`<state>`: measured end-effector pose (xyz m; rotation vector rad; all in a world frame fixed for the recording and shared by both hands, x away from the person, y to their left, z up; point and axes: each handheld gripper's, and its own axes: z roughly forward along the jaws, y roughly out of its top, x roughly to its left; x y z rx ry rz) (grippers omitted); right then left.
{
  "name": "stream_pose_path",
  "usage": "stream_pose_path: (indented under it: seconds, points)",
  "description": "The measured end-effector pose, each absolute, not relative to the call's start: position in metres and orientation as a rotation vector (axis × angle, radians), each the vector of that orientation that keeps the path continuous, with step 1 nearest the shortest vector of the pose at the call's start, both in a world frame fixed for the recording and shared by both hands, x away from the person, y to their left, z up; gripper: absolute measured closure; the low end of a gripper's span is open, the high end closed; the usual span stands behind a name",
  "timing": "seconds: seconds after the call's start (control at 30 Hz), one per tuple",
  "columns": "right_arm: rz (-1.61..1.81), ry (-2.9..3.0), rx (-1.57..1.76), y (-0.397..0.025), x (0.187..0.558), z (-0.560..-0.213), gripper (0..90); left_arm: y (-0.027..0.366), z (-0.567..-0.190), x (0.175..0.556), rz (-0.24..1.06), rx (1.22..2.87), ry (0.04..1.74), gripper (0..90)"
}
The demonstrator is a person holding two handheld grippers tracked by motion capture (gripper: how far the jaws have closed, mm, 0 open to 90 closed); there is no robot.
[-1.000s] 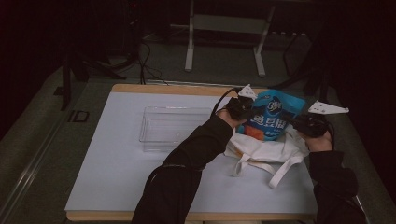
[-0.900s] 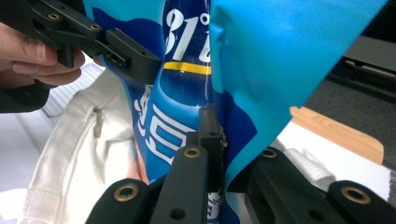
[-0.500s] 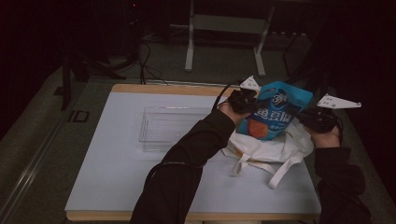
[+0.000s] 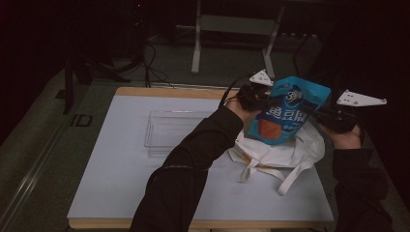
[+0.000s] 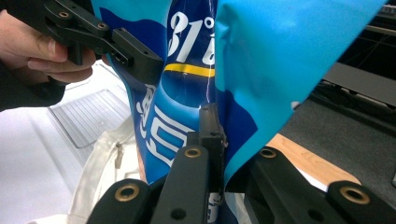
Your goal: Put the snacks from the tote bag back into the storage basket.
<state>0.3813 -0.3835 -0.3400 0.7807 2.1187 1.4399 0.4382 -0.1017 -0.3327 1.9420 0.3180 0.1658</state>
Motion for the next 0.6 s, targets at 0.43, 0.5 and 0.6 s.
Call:
stream_pose_path:
  seconds: [0.43, 0.5, 0.6]
  points:
    - [1.469, 2.120, 0.722, -0.373, 0.374, -0.311, 89.3, -0.085, -0.302, 0.428, 0.165, 1.932, 0.294, 90.0]
    - [1.471, 2.119, 0.709, -0.370, 0.373, -0.307, 89.3, -0.082, -0.298, 0.426, 0.163, 1.930, 0.295, 90.0]
    - [1.479, 2.122, 0.691, -0.365, 0.371, -0.301, 89.3, -0.075, -0.292, 0.422, 0.173, 1.931, 0.294, 90.0]
